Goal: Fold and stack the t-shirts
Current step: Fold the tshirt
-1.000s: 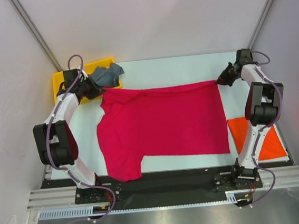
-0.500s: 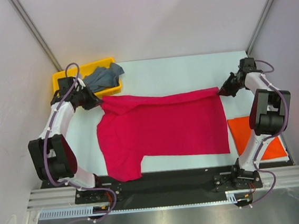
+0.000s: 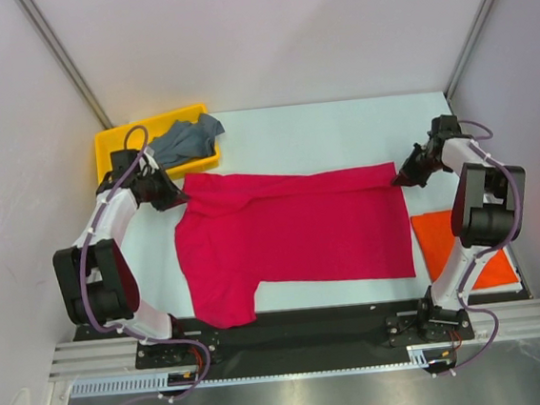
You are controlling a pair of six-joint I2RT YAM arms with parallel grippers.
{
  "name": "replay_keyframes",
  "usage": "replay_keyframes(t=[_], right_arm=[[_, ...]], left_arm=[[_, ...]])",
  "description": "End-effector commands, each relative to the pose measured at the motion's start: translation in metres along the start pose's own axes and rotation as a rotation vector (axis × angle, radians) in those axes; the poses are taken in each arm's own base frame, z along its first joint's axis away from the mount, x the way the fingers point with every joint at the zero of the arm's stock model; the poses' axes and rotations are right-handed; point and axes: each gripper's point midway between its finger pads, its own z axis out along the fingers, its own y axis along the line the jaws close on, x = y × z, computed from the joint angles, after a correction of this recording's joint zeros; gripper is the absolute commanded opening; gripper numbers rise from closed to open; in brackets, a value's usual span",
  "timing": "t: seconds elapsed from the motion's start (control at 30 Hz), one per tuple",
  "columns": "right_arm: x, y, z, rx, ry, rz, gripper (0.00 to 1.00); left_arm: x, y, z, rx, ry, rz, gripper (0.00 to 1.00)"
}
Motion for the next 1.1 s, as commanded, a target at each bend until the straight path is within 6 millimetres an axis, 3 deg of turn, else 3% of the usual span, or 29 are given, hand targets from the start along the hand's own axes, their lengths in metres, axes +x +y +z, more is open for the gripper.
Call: replay_keyframes(t=[0.0, 0.13, 0.43, 0.9, 1.07], right_arm=[[-0.007, 0.004, -0.026, -0.001, -0.055, -0.044, 0.0], [-0.001, 0.001, -0.031, 0.002, -0.055, -0.057, 0.0], [0.014, -0.014, -0.019, 0.023, 0.002, -0.041, 0.0], [0.038, -0.027, -0.019, 0.043, 0.039, -0.014, 0.0], [0.036, -0.031, -0.024, 0.062, 0.01, -0.03, 0.0]], left_arm=[[-0.009, 0.001, -0.011, -0.009, -0.046, 0.002, 0.0], [-0.002, 0.008, -0.009, -0.028, -0.025, -0.002, 0.0], [0.006, 0.018, -0.001, -0.057, 0.004, -0.009, 0.0], [0.008, 0.02, 0.003, -0.056, 0.015, -0.012, 0.0], [0.011, 0.022, 0.004, -0.059, 0.019, -0.009, 0.0]])
